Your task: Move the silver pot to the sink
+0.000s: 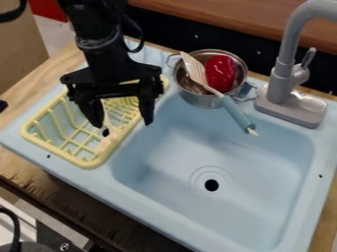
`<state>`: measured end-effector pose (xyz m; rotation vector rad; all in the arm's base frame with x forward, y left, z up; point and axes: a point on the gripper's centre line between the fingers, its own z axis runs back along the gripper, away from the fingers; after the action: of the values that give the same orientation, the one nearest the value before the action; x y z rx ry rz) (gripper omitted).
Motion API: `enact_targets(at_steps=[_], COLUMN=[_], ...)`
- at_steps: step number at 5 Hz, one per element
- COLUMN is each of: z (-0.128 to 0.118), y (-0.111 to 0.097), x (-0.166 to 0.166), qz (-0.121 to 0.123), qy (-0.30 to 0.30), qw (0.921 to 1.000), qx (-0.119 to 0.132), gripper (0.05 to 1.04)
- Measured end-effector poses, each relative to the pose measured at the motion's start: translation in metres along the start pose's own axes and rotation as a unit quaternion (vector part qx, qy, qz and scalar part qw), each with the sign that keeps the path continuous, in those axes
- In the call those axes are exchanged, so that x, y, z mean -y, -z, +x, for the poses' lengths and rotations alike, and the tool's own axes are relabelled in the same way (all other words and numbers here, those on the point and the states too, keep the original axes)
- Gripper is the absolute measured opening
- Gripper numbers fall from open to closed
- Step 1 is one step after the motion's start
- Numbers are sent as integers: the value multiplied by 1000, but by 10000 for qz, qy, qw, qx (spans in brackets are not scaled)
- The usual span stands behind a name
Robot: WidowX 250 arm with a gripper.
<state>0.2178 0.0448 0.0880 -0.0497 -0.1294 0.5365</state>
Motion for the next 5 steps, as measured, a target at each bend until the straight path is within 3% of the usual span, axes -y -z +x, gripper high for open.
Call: enact_targets(at_steps=[1,2,3,5], z=[-2,10,20,36], y=[5,14,8,12], x=[0,20,37,51], qz=[26,-118,-378,-548], qy=[-105,-920,-1351,-2671], qw=[9999,9956,9896,9609], qx=[-81,132,309,488], gripper=[999,999,999,999])
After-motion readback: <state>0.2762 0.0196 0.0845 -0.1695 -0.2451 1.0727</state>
